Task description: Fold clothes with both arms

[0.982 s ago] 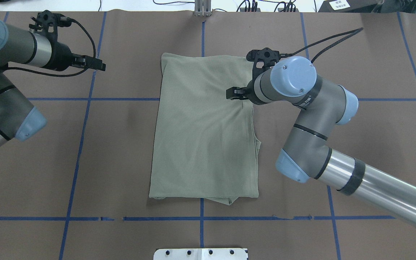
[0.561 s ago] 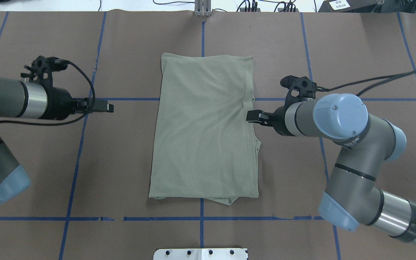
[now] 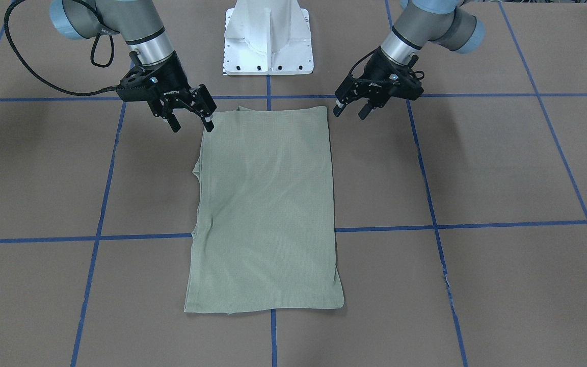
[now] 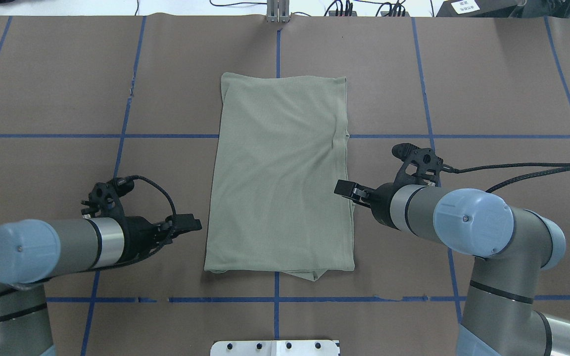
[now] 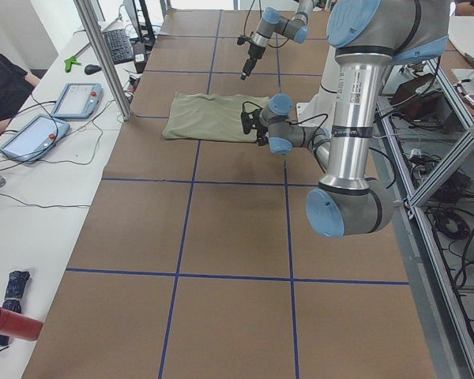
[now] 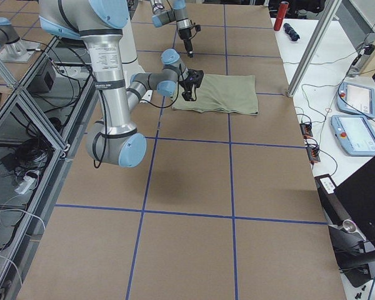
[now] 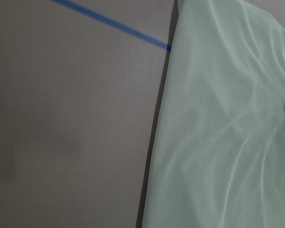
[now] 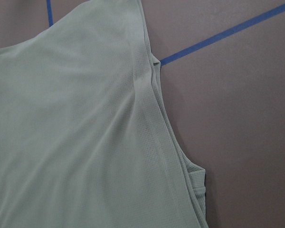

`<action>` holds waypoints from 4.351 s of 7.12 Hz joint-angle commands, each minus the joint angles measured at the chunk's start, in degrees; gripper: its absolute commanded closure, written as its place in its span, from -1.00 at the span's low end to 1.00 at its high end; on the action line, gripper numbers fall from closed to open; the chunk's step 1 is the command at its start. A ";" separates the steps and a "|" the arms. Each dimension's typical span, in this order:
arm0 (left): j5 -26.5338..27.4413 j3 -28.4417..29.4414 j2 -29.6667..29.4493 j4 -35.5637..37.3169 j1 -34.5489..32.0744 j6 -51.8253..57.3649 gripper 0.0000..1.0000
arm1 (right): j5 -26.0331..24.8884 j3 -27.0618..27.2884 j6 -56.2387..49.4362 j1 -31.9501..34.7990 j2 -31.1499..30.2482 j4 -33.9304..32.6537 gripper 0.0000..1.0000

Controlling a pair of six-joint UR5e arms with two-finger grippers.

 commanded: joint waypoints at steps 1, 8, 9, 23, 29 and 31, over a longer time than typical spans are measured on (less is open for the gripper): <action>4.74 4.57 -3.45 0.11 4.06 -6.41 -0.64 | -0.45 0.04 0.22 -0.24 -0.13 0.00 -1.00; 4.75 5.38 -4.95 0.11 7.49 -6.33 -0.47 | -1.33 -0.14 0.30 -0.60 0.22 0.00 -1.00; 4.84 5.81 -5.48 0.11 7.49 -6.42 -0.28 | -1.42 -0.23 0.22 -0.60 0.22 0.00 -1.00; 4.84 3.80 -6.10 0.02 6.52 -5.89 1.00 | -8.71 -6.37 19.37 -14.22 7.87 -16.61 -0.61; 4.75 3.36 -6.10 0.02 6.52 -5.72 1.00 | -10.82 -9.46 21.47 -14.22 10.68 -16.70 0.07; 4.75 3.09 -6.10 0.02 6.52 -5.63 1.00 | -10.82 -9.28 22.88 -14.04 11.03 -16.61 1.00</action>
